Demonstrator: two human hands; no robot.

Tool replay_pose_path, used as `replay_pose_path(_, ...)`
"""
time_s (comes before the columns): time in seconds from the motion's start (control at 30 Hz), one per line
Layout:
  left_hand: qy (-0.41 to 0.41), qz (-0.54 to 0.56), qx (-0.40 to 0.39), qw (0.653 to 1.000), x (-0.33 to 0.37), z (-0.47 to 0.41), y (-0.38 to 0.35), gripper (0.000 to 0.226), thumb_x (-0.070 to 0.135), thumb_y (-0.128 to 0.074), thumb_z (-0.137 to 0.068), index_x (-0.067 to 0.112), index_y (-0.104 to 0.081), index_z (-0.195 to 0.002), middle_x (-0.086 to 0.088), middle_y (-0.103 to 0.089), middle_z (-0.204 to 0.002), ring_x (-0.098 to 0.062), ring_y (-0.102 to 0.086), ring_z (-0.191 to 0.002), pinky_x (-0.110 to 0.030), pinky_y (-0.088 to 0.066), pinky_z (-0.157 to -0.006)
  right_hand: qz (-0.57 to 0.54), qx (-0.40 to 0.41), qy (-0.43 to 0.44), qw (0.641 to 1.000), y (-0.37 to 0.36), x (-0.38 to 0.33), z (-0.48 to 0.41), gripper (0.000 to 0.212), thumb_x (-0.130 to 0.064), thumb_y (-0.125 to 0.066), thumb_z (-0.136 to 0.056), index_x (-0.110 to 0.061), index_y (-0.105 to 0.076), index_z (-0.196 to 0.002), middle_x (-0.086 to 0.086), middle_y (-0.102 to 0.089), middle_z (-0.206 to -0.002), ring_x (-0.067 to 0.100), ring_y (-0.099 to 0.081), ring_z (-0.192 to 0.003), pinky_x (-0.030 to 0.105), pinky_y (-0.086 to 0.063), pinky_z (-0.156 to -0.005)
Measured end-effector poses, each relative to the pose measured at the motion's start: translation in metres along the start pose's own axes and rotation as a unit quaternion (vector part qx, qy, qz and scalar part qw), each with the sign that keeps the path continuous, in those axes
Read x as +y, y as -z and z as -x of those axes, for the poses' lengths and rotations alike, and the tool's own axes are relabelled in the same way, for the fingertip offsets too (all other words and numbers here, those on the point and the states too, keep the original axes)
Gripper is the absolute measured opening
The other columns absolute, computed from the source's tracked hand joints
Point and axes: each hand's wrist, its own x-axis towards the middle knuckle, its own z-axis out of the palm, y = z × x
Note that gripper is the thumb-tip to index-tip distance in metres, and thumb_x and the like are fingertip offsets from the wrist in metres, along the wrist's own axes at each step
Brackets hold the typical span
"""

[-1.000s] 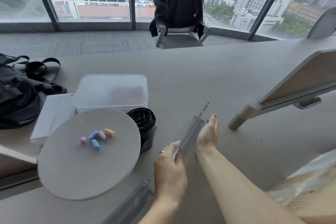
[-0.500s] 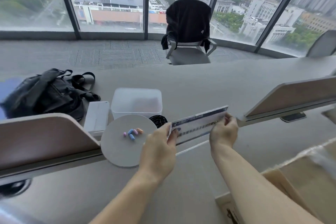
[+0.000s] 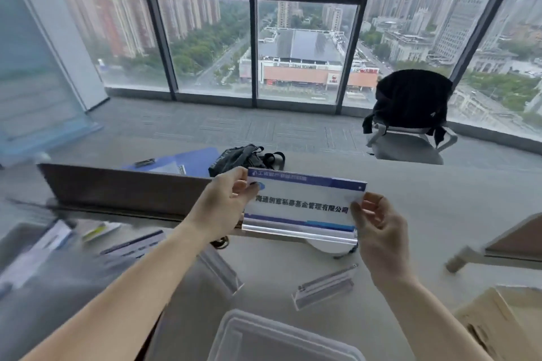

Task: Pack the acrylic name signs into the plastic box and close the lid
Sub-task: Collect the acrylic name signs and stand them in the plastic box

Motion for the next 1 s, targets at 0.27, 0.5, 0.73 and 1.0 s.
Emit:
replay_pose_path(0.27, 0.048, 0.002, 0.108, 0.993, -0.019, 0.129, 0.161, 0.009, 0.023, -0.067, -0.098, 0.02, -0.074, -0.103, 0.001, -0.08, -0.102, -0.026, -0.076, -0.096, -0.053, -0.064, -0.078, -0.073, -0.213, 0.07, 0.972, -0.099, -0.078, 0.099, 0.018, -0.006, -0.063, -0.094, -0.024, -0.069, -0.095, -0.02, -0.074, -0.075, -0.007, -0.065, -0.063, 0.008, -0.048, -0.057)
replay_pose_path(0.5, 0.023, -0.159, 0.215, 0.963, -0.064, 0.195, 0.291, 0.033, 0.017, -0.084, -0.082, 0.023, -0.065, -0.109, 0.007, -0.075, -0.109, -0.013, -0.073, -0.1, -0.031, -0.061, -0.086, -0.049, -0.29, 0.128, 0.947, -0.215, -0.122, 0.171, 0.022, -0.009, -0.064, -0.095, -0.027, -0.074, -0.101, -0.004, -0.08, -0.092, 0.01, -0.075, -0.086, 0.029, -0.059, -0.072)
replay_pose_path(0.73, -0.012, -0.334, 0.004, 0.942, -0.13, 0.191, 0.374, 0.024, 0.035, -0.072, -0.09, 0.04, -0.071, -0.114, 0.02, -0.078, -0.102, 0.003, -0.071, -0.093, -0.031, -0.06, -0.084, 0.025, -0.338, 0.204, 0.918, -0.353, -0.138, 0.215, 0.019, -0.018, -0.065, -0.095, -0.032, -0.073, -0.105, -0.011, -0.076, -0.098, 0.008, -0.073, -0.093, 0.034, -0.06, -0.087)
replay_pose_path(1.0, 0.063, -0.312, 0.044, 0.947, -0.217, 0.151, 0.403, 0.009, 0.035, -0.07, -0.092, 0.027, -0.075, -0.092, 0.012, -0.078, -0.081, -0.009, -0.073, -0.073, -0.034, -0.062, -0.073, 0.086, -0.238, 0.043, 0.966, -0.461, -0.09, 0.235, 0.049, -0.022, -0.067, -0.093, -0.02, -0.053, -0.14, -0.007, -0.057, -0.131, 0.01, -0.058, -0.118, 0.026, -0.049, -0.099)
